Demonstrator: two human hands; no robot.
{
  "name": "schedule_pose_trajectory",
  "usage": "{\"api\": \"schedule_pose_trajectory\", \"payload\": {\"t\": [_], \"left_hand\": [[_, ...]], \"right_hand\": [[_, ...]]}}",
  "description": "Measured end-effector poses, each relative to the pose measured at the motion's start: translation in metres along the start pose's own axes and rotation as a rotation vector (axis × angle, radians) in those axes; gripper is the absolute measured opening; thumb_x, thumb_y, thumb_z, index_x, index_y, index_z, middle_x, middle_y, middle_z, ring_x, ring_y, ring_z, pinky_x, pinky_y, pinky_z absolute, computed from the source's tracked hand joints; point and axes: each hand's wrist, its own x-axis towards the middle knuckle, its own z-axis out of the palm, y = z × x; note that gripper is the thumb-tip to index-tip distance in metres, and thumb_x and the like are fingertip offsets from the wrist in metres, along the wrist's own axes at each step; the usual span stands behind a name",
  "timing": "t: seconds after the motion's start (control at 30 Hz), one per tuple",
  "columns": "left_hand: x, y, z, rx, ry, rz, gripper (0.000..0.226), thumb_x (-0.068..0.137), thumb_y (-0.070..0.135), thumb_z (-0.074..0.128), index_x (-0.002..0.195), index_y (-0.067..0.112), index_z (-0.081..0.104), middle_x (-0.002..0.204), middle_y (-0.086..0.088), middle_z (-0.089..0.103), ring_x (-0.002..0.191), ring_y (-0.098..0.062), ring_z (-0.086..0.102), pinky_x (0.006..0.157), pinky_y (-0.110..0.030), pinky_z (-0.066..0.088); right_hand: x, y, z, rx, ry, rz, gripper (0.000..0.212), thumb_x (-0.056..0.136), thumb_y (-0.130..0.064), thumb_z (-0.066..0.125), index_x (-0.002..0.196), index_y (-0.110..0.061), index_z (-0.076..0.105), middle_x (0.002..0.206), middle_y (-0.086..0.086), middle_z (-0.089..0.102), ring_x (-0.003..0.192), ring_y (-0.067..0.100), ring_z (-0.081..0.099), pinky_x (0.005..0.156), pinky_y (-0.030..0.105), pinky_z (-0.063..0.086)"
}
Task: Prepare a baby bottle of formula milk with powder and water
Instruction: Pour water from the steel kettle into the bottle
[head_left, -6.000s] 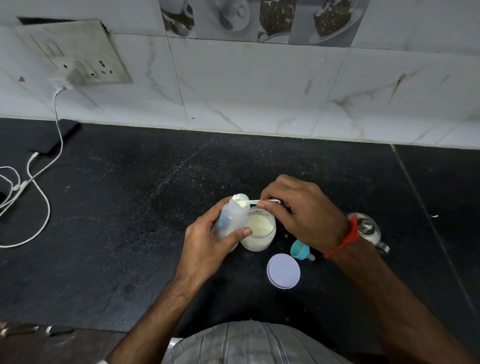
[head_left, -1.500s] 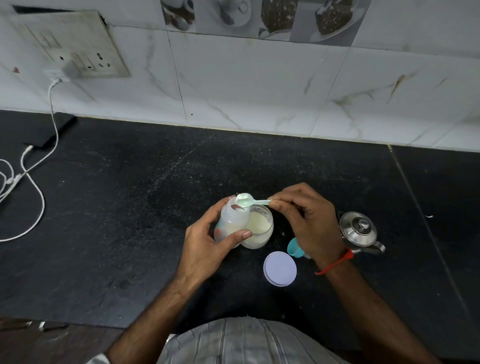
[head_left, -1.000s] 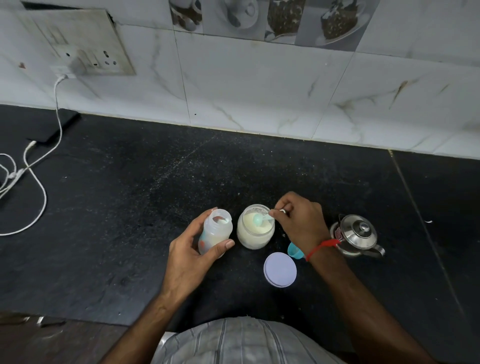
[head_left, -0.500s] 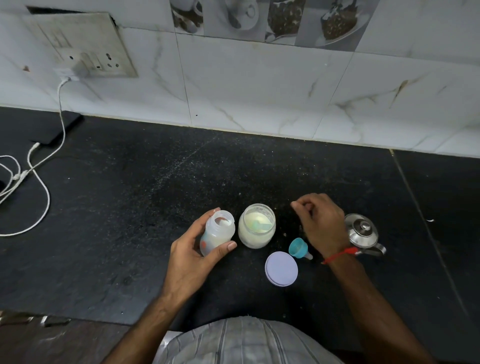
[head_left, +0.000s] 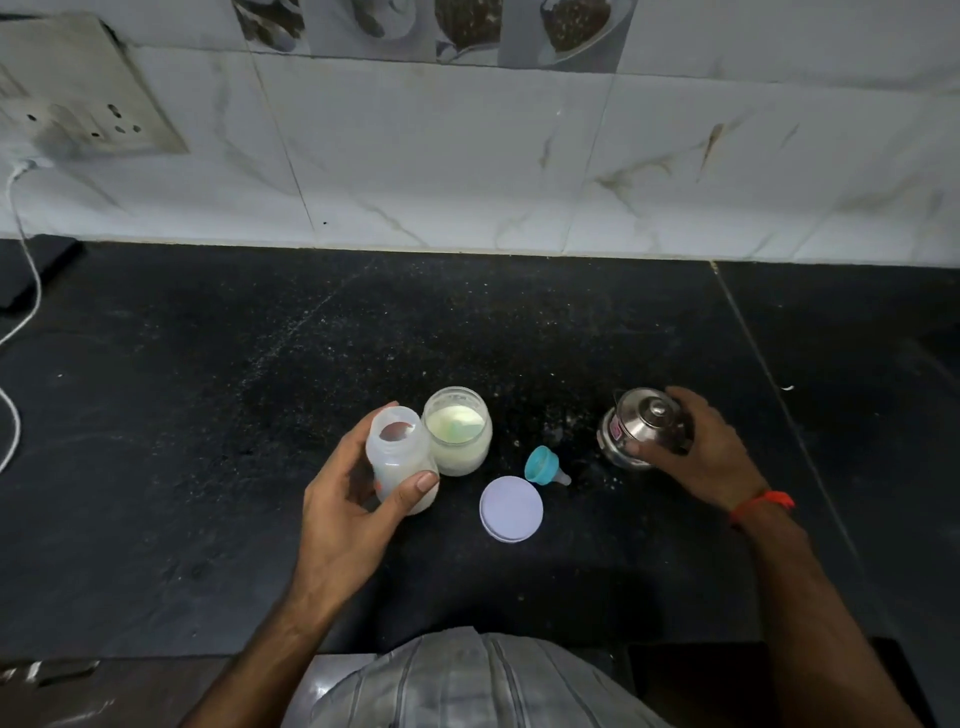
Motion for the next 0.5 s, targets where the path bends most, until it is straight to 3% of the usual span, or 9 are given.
{"api": "schedule_pose_trajectory", "payload": {"t": [0.1, 0.17, 0.27, 0.33, 0.43, 0.5], "left_hand": [[-0.006, 0.001, 0.007, -0.01, -0.019, 0.007, 0.064, 0.073, 0.036, 0.084, 0.132, 0.032, 0.06, 0.128, 0.016, 0.07, 0.118, -0.006, 0.068, 0.094, -0.018, 0.056], [-0.009, 0.002, 0.011, 0.017, -0.01, 0.035, 0.063, 0.073, 0.037, 0.084, 0.131, 0.029, 0.06, 0.127, 0.014, 0.069, 0.119, -0.009, 0.067, 0.099, -0.024, 0.056], [-0.012, -0.002, 0.015, 0.029, 0.024, 0.054, 0.063, 0.074, 0.034, 0.085, 0.132, 0.027, 0.06, 0.129, 0.004, 0.069, 0.123, -0.02, 0.066, 0.106, -0.042, 0.054], [-0.014, -0.004, 0.017, 0.042, 0.049, 0.062, 0.064, 0.074, 0.034, 0.086, 0.132, 0.026, 0.06, 0.13, -0.001, 0.069, 0.125, -0.024, 0.065, 0.107, -0.052, 0.053], [-0.017, -0.011, 0.019, 0.066, 0.1, 0.049, 0.064, 0.074, 0.035, 0.087, 0.132, 0.027, 0.061, 0.132, -0.002, 0.07, 0.126, -0.025, 0.065, 0.107, -0.057, 0.051], [-0.021, -0.015, 0.018, 0.088, 0.119, 0.025, 0.064, 0.074, 0.038, 0.087, 0.133, 0.028, 0.062, 0.132, 0.001, 0.069, 0.126, -0.024, 0.065, 0.107, -0.059, 0.052]], "right_hand": [[-0.006, 0.008, 0.014, 0.126, 0.009, -0.078, 0.092, 0.067, -0.04, 0.093, 0.146, -0.024, 0.047, 0.14, 0.004, 0.056, 0.132, 0.024, 0.051, 0.111, 0.043, 0.045], [-0.007, 0.012, 0.019, 0.17, 0.046, -0.108, 0.091, 0.072, -0.028, 0.092, 0.149, -0.02, 0.045, 0.143, 0.005, 0.054, 0.135, 0.022, 0.048, 0.113, 0.039, 0.043], [-0.005, 0.018, 0.024, 0.208, 0.059, -0.131, 0.09, 0.073, -0.026, 0.092, 0.149, -0.022, 0.044, 0.145, 0.005, 0.052, 0.136, 0.019, 0.046, 0.112, 0.033, 0.04], [-0.003, 0.02, 0.026, 0.223, 0.075, -0.147, 0.089, 0.073, -0.026, 0.092, 0.148, -0.023, 0.044, 0.146, 0.004, 0.051, 0.136, 0.021, 0.047, 0.113, 0.037, 0.042], [0.0, 0.023, 0.027, 0.261, 0.07, -0.147, 0.088, 0.074, -0.026, 0.091, 0.148, -0.025, 0.044, 0.146, 0.004, 0.051, 0.134, 0.024, 0.05, 0.112, 0.044, 0.046], [0.0, 0.026, 0.029, 0.296, 0.058, -0.146, 0.086, 0.076, -0.026, 0.09, 0.148, -0.027, 0.044, 0.147, 0.003, 0.05, 0.134, 0.023, 0.051, 0.109, 0.041, 0.047]]}}
